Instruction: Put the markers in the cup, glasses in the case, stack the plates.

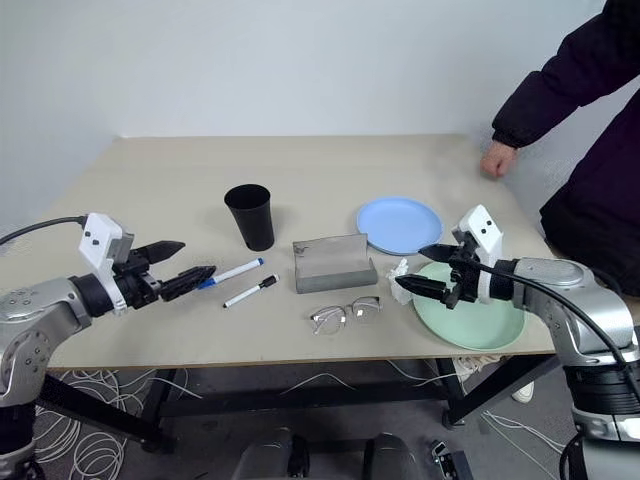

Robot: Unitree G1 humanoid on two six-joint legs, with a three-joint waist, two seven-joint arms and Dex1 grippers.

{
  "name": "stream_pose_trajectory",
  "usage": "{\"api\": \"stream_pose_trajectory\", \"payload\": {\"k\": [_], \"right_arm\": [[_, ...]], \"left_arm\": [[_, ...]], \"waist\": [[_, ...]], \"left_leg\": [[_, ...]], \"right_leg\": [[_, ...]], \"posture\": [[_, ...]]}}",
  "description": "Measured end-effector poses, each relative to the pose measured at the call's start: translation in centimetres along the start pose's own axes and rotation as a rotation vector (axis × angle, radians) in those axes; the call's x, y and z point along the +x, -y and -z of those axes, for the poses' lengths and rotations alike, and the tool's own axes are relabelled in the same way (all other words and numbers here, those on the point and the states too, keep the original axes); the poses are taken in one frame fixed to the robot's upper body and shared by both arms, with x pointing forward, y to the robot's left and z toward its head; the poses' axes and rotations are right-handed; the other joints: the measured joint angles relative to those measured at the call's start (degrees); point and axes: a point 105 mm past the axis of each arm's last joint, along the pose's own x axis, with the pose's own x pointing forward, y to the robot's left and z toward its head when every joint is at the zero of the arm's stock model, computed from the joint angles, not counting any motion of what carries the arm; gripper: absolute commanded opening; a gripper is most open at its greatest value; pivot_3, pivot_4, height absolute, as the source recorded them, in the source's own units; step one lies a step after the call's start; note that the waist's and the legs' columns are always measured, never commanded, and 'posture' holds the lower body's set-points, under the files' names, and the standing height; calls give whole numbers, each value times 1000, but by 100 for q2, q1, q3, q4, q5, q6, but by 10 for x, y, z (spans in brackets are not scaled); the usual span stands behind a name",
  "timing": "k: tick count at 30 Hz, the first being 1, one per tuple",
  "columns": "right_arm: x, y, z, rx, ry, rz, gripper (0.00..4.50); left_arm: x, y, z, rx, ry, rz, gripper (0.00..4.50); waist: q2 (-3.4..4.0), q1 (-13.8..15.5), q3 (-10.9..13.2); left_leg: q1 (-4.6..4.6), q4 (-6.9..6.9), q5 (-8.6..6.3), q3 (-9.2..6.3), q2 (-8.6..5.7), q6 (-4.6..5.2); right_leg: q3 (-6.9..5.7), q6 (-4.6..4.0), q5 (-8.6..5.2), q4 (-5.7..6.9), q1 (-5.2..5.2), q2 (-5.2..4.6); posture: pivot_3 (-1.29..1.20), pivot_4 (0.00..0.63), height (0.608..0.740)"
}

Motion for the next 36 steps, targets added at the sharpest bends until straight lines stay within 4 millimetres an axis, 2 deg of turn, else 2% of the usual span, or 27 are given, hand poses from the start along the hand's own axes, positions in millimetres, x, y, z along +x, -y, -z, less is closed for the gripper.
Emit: {"api": "stream_pose_trajectory", "payload": {"k": [7, 14, 17, 22, 28, 36], "right_arm": [[-4, 2, -1, -3, -1, 12, 4500], [-23, 12, 3, 0, -20, 73, 4500], [-31, 17, 5, -3, -27, 104, 4500], [-36, 24, 5, 5, -15, 139, 4500], [-39, 31, 11, 35, -29, 173, 4500], [-64, 49, 34, 117, -94, 298, 4500]], "left_arm": [[7, 4, -1, -4, 10, 13, 4470], [17, 8, -5, 2, 22, 45, 4470], [26, 16, -3, -10, 28, 76, 4470], [32, 23, -3, -4, 24, 115, 4470], [27, 27, -3, 6, 11, 170, 4470], [29, 30, -6, 19, 54, 208, 4470]], "waist": [[-1, 0, 0], [-1, 3, 0], [-1, 5, -1], [-2, -6, -1], [-1, -1, -1], [-2, 36, -1]], "left_leg": [[0, 1, 0, -1, 0, 0], [1, 5, 0, -2, -2, 0], [2, 6, 0, -3, -3, 0], [2, 8, 0, -4, -2, 0], [2, 10, 0, -3, -2, 0], [3, 14, 0, -3, -5, 1]], "right_leg": [[-1, 0, 0, 0, 0, 1], [-1, 0, 0, -3, 5, 0], [-1, 0, 1, -2, 6, 1], [-1, 0, 1, -1, 5, 4], [-1, 1, 1, -2, 6, 3], [-1, 0, 2, -2, 10, 0]], "posture": [[0, 0, 740], [0, 0, 740], [0, 0, 740], [0, 0, 740], [0, 0, 740], [0, 0, 740]]}}
